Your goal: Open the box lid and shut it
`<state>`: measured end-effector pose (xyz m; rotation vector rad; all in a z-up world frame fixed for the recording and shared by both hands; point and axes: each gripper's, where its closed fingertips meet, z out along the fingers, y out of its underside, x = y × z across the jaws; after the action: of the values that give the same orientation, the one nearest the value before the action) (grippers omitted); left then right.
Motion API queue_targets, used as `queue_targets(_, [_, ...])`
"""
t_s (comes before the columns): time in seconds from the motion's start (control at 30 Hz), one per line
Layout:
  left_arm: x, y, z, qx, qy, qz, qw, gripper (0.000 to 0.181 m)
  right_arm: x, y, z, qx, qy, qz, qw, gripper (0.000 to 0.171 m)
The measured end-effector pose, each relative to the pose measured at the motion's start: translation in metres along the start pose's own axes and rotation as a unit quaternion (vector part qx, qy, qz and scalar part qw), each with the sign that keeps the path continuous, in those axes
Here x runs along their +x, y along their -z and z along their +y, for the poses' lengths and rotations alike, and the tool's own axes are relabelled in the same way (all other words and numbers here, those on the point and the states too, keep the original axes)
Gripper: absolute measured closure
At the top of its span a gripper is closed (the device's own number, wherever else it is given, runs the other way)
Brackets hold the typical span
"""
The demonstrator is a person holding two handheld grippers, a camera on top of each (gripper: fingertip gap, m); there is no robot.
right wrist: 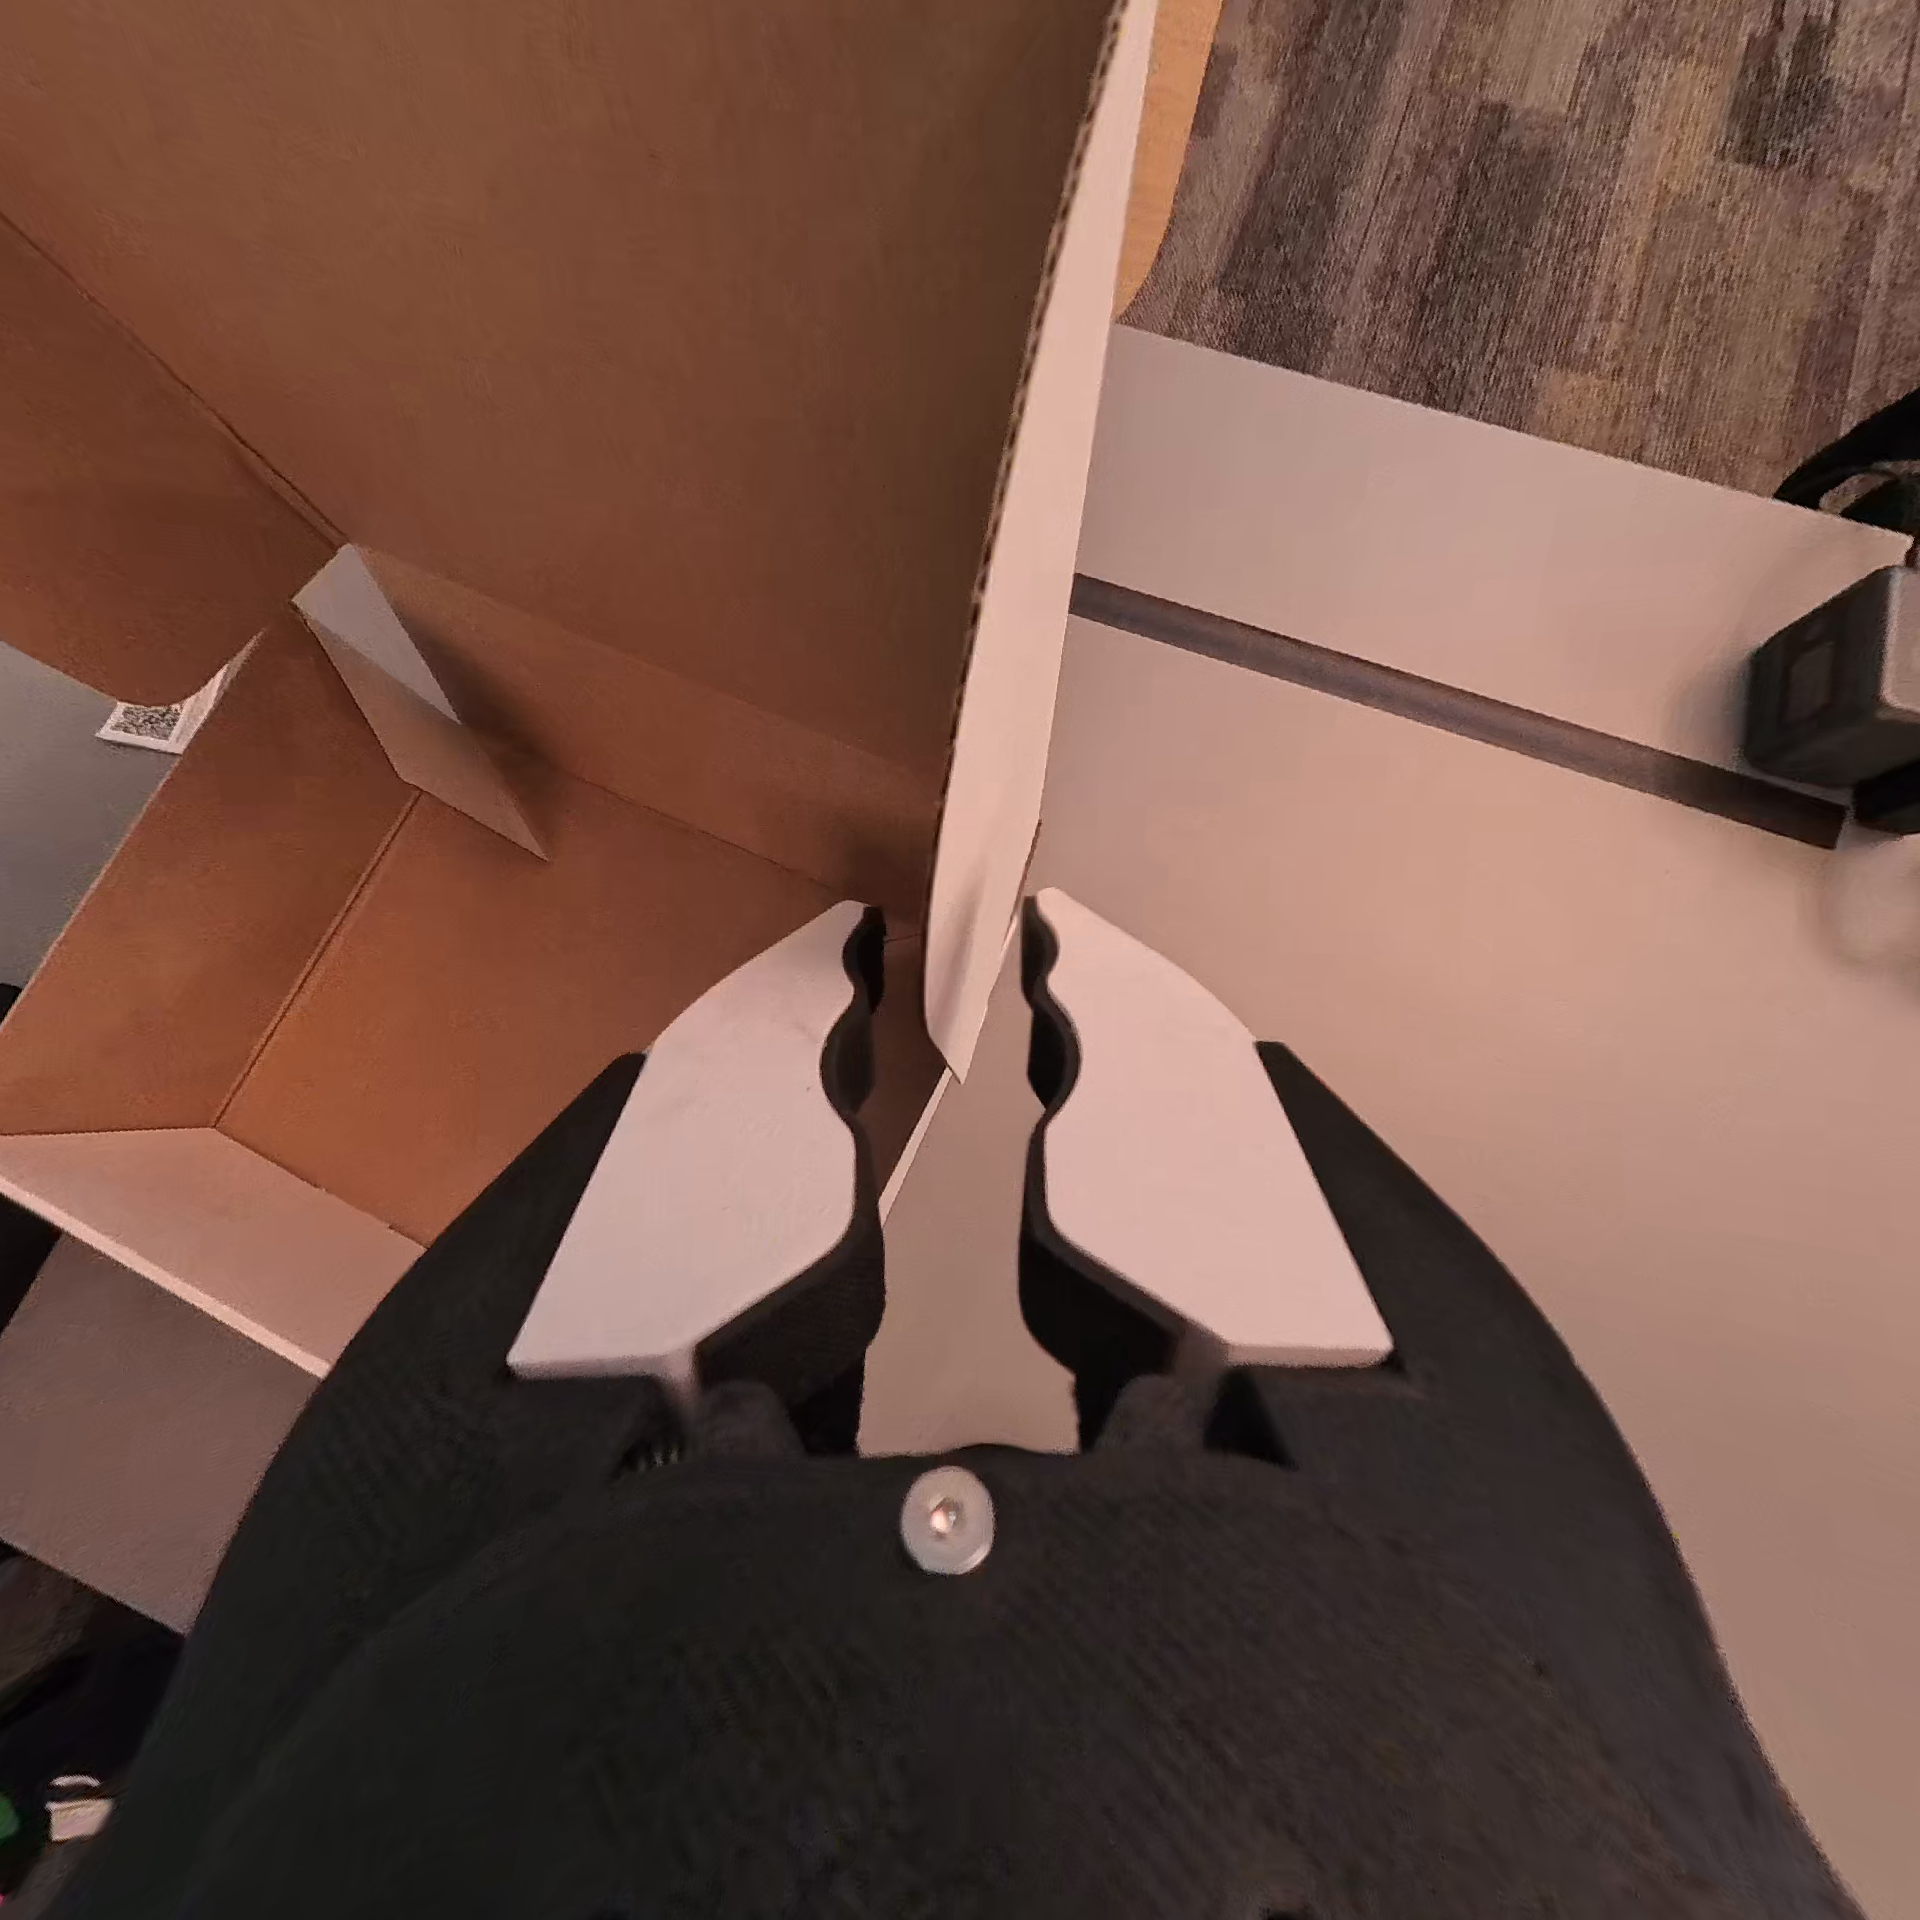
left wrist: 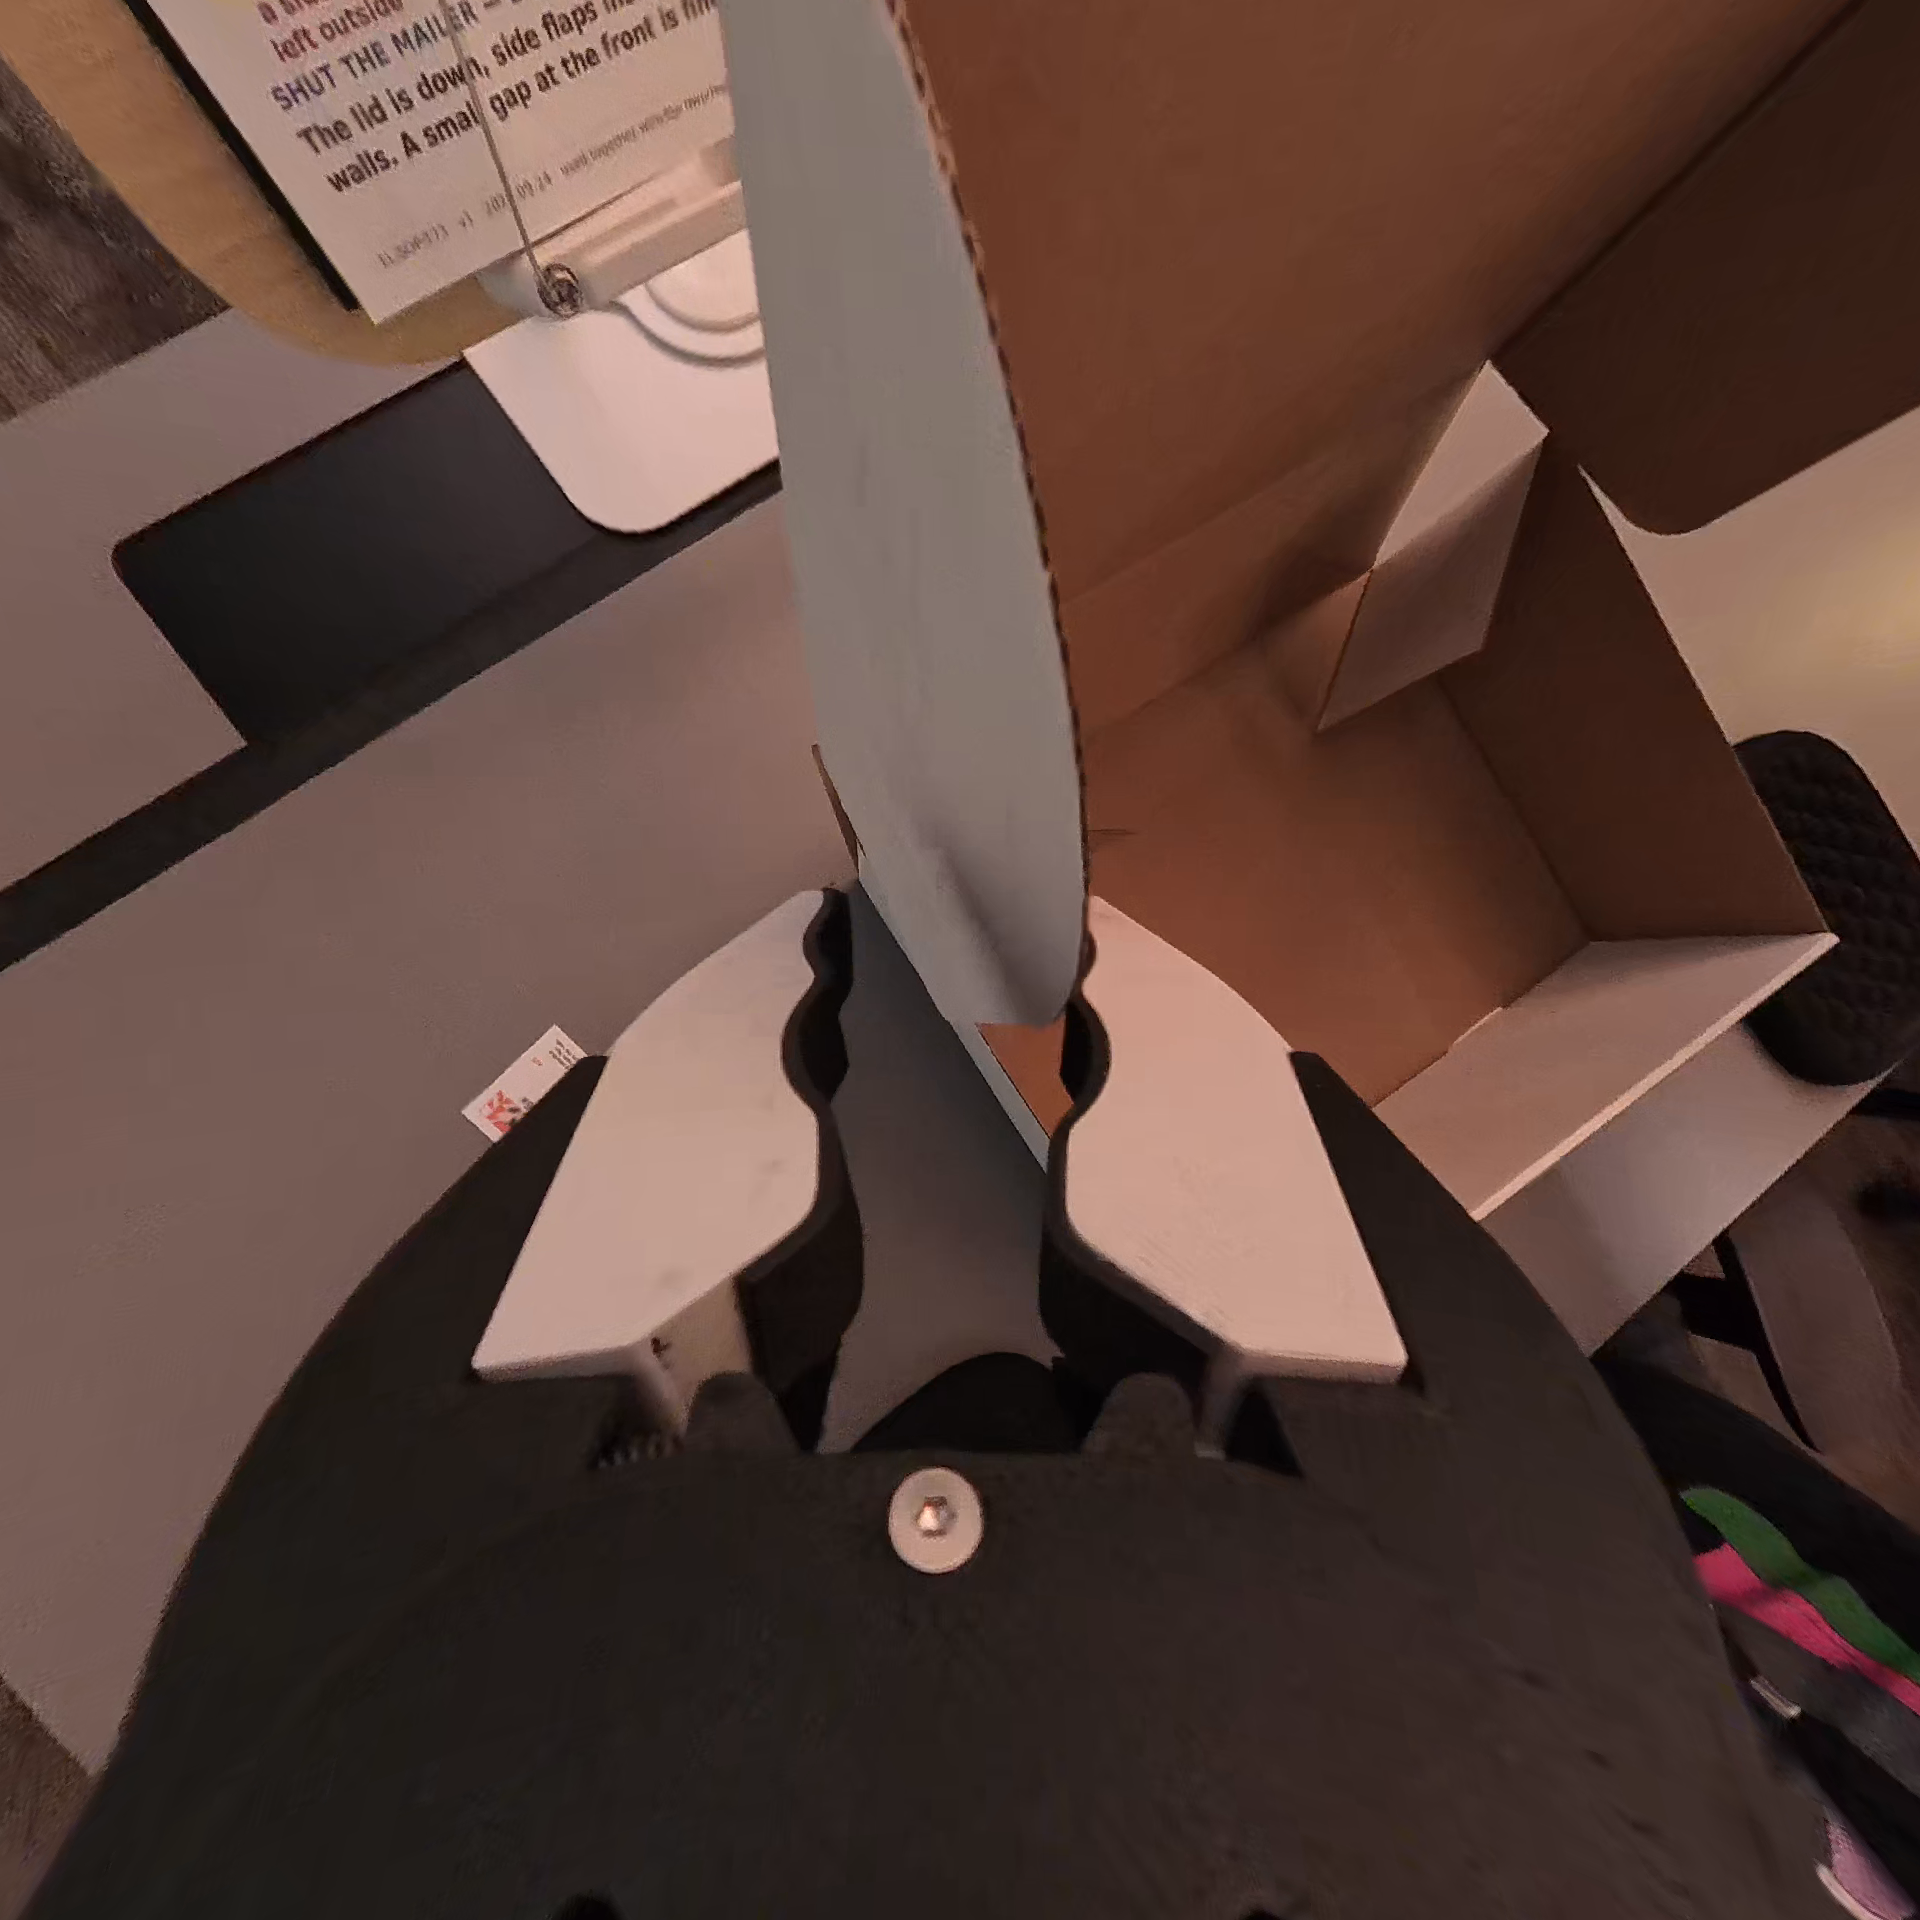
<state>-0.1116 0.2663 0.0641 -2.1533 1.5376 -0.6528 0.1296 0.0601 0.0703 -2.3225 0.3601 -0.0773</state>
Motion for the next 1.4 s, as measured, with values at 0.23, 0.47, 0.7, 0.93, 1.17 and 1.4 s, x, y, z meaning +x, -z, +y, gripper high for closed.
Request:
queue_targets(0.23, [-0.004,0.024,0.009,0.078,-0.009,-0.005,0.997,0.137,0.007,0.011,0.012,0.028,0.027,0.001,0.999,0.128])
queue_targets(0.47, [-0.002,0.046,0.055,0.26,-0.056,-0.036,0.963,0.134,0.025,0.063,0.051,0.259,0.142,0.034,0.955,0.119])
queue_targets(0.7, [0.002,0.046,0.074,0.384,-0.029,0.002,0.923,0.136,0.052,0.047,0.111,0.363,0.143,0.061,0.919,0.106])
queue_targets(0.93, [0.026,0.085,0.03,0.42,-0.09,-0.025,0.903,0.135,0.044,0.062,0.059,0.408,0.2,0.071,0.888,0.11])
queue_targets(1.17, [0.1,0.108,-0.028,0.436,-0.199,0.022,0.877,0.138,0.035,0.079,-0.018,0.404,0.268,0.027,0.874,0.11])
queue_targets(1.4, [0.135,0.09,-0.057,0.424,-0.259,0.025,0.868,0.139,0.043,0.07,-0.035,0.446,0.197,-0.119,0.865,0.11])
